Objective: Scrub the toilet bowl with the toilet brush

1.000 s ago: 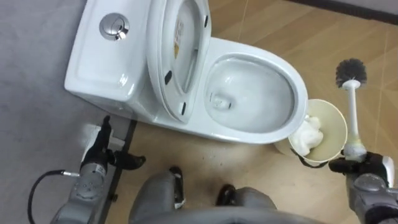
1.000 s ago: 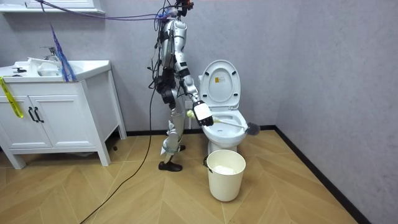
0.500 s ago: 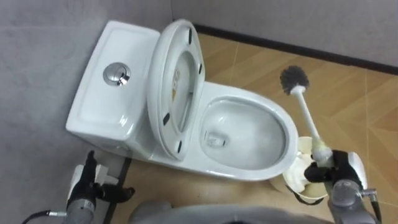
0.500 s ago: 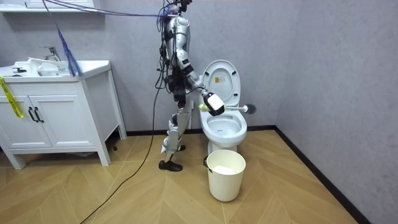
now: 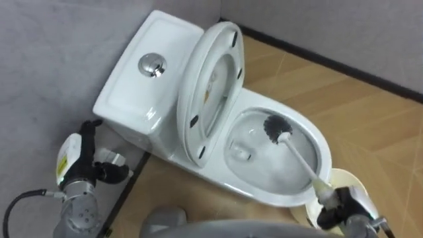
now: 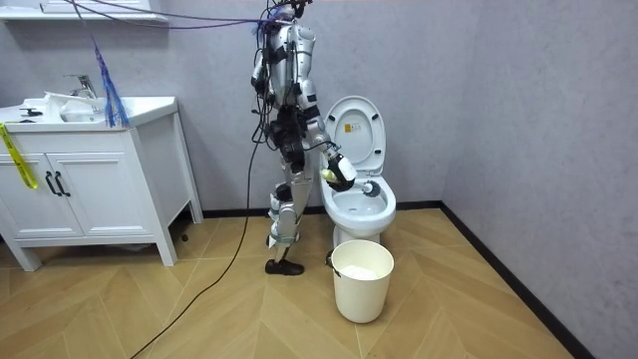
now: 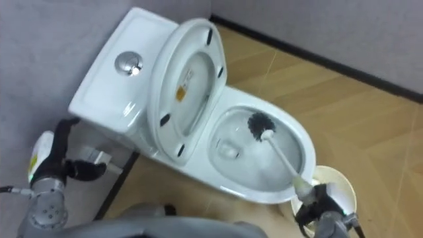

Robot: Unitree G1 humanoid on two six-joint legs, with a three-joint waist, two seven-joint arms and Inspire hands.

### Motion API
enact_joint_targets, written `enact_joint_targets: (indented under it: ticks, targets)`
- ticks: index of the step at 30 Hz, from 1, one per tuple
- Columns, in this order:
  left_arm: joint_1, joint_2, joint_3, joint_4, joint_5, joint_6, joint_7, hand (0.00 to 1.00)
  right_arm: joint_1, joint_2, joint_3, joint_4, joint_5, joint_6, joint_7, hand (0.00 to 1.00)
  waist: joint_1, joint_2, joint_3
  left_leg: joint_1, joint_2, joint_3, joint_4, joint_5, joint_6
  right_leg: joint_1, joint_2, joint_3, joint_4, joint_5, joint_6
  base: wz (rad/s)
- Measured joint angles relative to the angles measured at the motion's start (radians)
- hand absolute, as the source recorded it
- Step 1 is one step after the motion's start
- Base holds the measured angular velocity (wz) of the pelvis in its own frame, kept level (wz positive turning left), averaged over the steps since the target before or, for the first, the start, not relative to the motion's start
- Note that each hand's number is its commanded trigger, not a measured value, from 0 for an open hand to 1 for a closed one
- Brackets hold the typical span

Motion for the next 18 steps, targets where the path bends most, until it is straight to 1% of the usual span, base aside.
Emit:
enact_joint_targets:
  ticks: [1, 2, 4, 5, 6, 7, 8, 9, 10, 11, 12, 14, 15, 18]
  targets:
    - [-0.004, 0.003, -0.003, -0.001, 0.000, 0.000, 0.006, 0.00, -0.001, 0.000, 0.001, 0.003, -0.001, 0.000, 0.002, 1.00, 0.000, 0.003, -0.0001, -0.003, -0.001, 0.000, 0.004, -0.001, 0.002, 0.000, -0.002, 0.000, 0.001, -0.001, 0.001, 0.03]
    - [-0.008, 0.009, -0.011, -0.008, 0.003, 0.000, 0.014, 0.00, -0.002, 0.000, 0.003, 0.007, -0.011, 0.000, 0.005, 1.00, -0.002, 0.006, 0.0000, -0.009, -0.005, 0.001, 0.009, -0.002, 0.004, -0.001, -0.012, -0.002, 0.003, -0.004, 0.007, 0.12]
    - [-0.016, 0.009, -0.022, -0.013, 0.009, 0.000, 0.030, 0.00, -0.008, 0.000, 0.005, 0.027, -0.026, 0.001, 0.011, 1.00, -0.011, 0.010, 0.0001, -0.020, -0.013, 0.000, 0.020, -0.003, 0.006, -0.003, -0.014, -0.004, 0.004, -0.011, 0.016, 0.12]
    - [-0.017, 0.009, -0.036, -0.013, 0.012, 0.000, 0.042, 0.00, -0.008, -0.002, 0.004, 0.038, -0.040, 0.003, 0.017, 1.00, -0.013, 0.015, -0.0014, -0.023, -0.016, 0.000, 0.025, -0.008, 0.013, -0.005, -0.016, -0.004, 0.007, -0.016, 0.018, 0.00]
    - [-0.017, 0.009, -0.041, -0.013, 0.013, 0.000, 0.045, 0.00, -0.008, -0.003, 0.004, 0.042, -0.049, 0.004, 0.020, 1.00, -0.013, 0.018, -0.0022, -0.026, -0.017, 0.000, 0.029, -0.010, 0.017, -0.008, -0.018, -0.005, 0.010, -0.018, 0.017, 0.00]
    - [-0.020, 0.009, -0.050, -0.018, 0.031, 0.000, 0.053, 0.00, -0.008, -0.005, 0.000, 0.057, -0.066, 0.006, 0.028, 1.00, -0.019, 0.023, -0.0025, -0.034, -0.019, -0.001, 0.038, -0.011, 0.018, -0.016, -0.028, -0.007, 0.024, -0.021, 0.017, 0.04]
    - [-0.021, 0.009, -0.060, -0.035, 0.050, -0.001, 0.063, 0.00, -0.004, -0.008, 0.000, 0.071, -0.081, 0.006, 0.038, 1.00, -0.025, 0.027, -0.0012, -0.037, -0.021, 0.000, 0.043, -0.012, 0.020, -0.022, -0.028, -0.008, 0.037, -0.025, 0.017, 0.05]
    - [-0.022, 0.009, -0.065, -0.048, 0.057, -0.003, 0.066, 0.00, 0.000, -0.008, -0.001, 0.073, -0.089, 0.007, 0.043, 1.00, -0.026, 0.028, -0.0016, -0.040, -0.022, 0.001, 0.047, -0.012, 0.022, -0.024, -0.029, -0.007, 0.040, -0.027, 0.017, -0.04]
    - [-0.025, 0.009, -0.076, -0.073, 0.074, -0.017, 0.081, 0.00, 0.011, -0.008, -0.002, 0.074, -0.102, 0.011, 0.053, 1.00, -0.026, 0.029, -0.0025, -0.039, -0.021, 0.007, 0.050, -0.013, 0.023, -0.026, -0.029, 0.002, 0.042, -0.029, 0.017, -0.15]
    - [-0.034, 0.010, -0.078, -0.083, 0.077, -0.040, 0.091, 0.00, 0.018, -0.008, -0.006, 0.071, -0.116, 0.012, 0.058, 1.00, -0.028, 0.031, -0.0054, -0.036, -0.021, 0.010, 0.048, -0.012, 0.024, -0.028, -0.030, 0.007, 0.040, -0.030, 0.017, -0.23]
    - [-0.042, 0.010, -0.079, -0.083, 0.078, -0.054, 0.106, 0.00, 0.032, -0.008, -0.016, 0.071, -0.129, 0.011, 0.061, 1.00, -0.034, 0.033, -0.0101, -0.030, -0.021, 0.013, 0.046, -0.012, 0.025, -0.026, -0.030, 0.012, 0.041, -0.030, 0.016, -0.18]
    - [-0.041, 0.010, -0.079, -0.082, 0.078, -0.063, 0.127, 0.00, 0.049, -0.008, -0.027, 0.071, -0.131, 0.012, 0.068, 1.00, -0.047, 0.033, -0.0154, -0.018, -0.020, 0.022, 0.038, -0.012, 0.025, -0.023, -0.031, 0.019, 0.044, -0.029, 0.016, -0.18]
    - [-0.041, 0.009, -0.079, -0.082, 0.077, -0.071, 0.135, 0.00, 0.056, -0.009, -0.035, 0.075, -0.131, 0.013, 0.071, 1.00, -0.048, 0.033, -0.0156, -0.010, -0.020, 0.033, 0.034, -0.012, 0.025, -0.024, -0.029, 0.030, 0.045, -0.030, 0.016, -0.23]
    - [-0.047, 0.009, -0.079, -0.082, 0.077, -0.094, 0.167, 0.00, 0.056, -0.010, -0.062, 0.094, -0.120, 0.012, 0.081, 1.00, -0.052, 0.034, -0.0167, -0.009, -0.020, 0.039, 0.030, -0.011, 0.024, -0.029, -0.027, 0.030, 0.053, -0.029, 0.014, -0.10]
